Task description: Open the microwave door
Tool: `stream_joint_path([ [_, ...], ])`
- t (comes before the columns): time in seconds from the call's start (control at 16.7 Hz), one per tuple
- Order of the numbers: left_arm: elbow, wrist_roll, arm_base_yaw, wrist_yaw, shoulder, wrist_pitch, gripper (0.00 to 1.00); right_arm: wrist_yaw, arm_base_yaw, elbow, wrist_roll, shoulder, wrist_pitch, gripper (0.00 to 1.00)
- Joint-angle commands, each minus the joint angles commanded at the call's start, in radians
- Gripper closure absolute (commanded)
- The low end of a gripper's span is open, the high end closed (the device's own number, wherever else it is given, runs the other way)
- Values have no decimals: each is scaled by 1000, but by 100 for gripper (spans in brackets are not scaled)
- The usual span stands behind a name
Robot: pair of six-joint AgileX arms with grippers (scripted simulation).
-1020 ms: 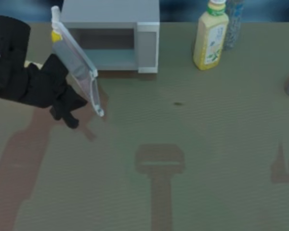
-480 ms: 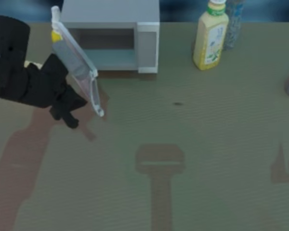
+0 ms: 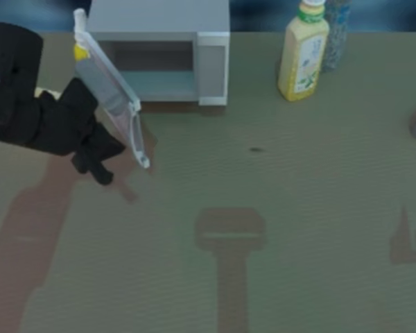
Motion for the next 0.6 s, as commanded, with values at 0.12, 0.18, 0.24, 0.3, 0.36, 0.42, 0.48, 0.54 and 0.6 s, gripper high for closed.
stream_joint_path([
  [0.12,0,0,0,0,0,0,55,0,0,0,0,0,0,0],
  [0.18,0,0,0,0,0,0,47,0,0,0,0,0,0,0],
  [0.24,0,0,0,0,0,0,40,0,0,0,0,0,0,0],
  [0.3,0,0,0,0,0,0,32,0,0,0,0,0,0,0],
  [0.36,0,0,0,0,0,0,25,0,0,0,0,0,0,0],
  [0.42,0,0,0,0,0,0,17,0,0,0,0,0,0,0],
  [0.48,0,0,0,0,0,0,10,0,0,0,0,0,0,0],
  [0.54,0,0,0,0,0,0,2,0,0,0,0,0,0,0],
  [0.6,0,0,0,0,0,0,0,0,0,0,0,0,0,0],
])
